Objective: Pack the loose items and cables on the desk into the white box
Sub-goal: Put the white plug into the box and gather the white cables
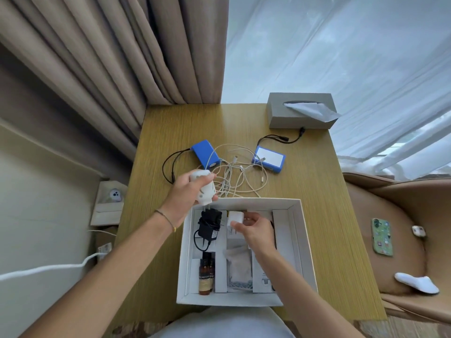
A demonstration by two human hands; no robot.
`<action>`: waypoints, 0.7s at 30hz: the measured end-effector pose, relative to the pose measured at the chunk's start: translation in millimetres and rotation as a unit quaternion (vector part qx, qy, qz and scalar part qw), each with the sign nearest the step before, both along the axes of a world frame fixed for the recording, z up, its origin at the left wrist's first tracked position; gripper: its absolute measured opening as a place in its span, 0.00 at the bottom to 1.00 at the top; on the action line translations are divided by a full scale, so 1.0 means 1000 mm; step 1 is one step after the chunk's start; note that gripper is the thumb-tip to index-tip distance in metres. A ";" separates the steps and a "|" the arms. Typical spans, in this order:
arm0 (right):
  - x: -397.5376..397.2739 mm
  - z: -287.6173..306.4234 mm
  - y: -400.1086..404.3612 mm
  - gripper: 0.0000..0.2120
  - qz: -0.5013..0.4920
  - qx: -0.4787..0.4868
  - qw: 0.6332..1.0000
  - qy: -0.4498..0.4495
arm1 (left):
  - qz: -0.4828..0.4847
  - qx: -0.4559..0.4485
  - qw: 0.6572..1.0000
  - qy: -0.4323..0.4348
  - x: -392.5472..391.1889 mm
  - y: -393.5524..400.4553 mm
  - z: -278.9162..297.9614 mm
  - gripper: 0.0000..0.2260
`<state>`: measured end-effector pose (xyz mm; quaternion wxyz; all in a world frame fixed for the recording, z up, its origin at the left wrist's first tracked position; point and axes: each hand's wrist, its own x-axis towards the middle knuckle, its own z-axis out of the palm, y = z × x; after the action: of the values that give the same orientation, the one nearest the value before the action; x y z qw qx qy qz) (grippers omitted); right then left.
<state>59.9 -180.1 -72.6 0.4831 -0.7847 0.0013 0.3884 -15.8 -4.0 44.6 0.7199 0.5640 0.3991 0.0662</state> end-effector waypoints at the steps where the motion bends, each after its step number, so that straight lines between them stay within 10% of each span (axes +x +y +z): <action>1: -0.002 -0.003 0.002 0.20 0.000 -0.005 1.000 -0.012 | 0.000 0.007 1.000 0.009 -0.007 -0.004 0.000 0.13; 21: 0.013 0.027 -0.025 0.14 0.059 0.001 0.994 -0.091 | -0.228 0.117 0.961 0.106 -0.045 -0.093 -0.058 0.06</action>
<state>73.2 -204.8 -45.7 0.4577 -0.8151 -0.0894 0.3438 -60.8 -97.0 -13.0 0.5982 0.7242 0.3237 -0.1139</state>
